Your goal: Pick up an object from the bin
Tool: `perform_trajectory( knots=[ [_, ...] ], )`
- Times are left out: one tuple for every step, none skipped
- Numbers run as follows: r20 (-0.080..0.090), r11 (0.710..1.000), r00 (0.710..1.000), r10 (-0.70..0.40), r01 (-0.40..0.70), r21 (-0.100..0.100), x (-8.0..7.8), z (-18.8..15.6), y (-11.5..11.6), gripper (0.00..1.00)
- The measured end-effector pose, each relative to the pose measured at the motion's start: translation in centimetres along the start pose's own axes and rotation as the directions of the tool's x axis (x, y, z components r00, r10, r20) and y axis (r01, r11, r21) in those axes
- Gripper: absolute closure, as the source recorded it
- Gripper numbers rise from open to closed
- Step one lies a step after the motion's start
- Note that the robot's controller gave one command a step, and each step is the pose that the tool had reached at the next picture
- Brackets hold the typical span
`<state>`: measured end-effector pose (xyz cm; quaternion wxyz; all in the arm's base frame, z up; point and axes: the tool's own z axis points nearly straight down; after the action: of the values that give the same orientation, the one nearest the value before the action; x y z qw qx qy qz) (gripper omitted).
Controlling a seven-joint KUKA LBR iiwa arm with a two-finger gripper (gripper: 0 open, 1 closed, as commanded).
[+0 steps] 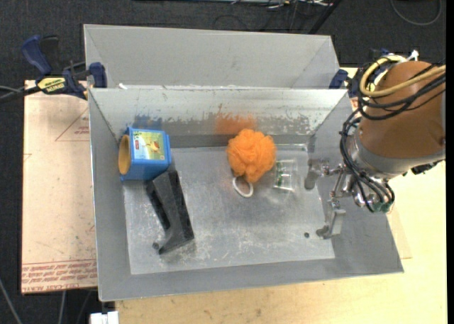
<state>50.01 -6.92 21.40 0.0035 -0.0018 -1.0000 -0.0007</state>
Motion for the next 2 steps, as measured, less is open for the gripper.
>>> perform_trajectory(
  knots=[
    [0.008, 1.000, 1.000, -0.003, 0.003, 0.001, -0.2, -0.4, 0.0, 0.00],
    [0.004, 0.999, 0.999, 0.035, -0.035, 0.000, -4.6, -0.7, -0.2, 0.00]
  ],
)
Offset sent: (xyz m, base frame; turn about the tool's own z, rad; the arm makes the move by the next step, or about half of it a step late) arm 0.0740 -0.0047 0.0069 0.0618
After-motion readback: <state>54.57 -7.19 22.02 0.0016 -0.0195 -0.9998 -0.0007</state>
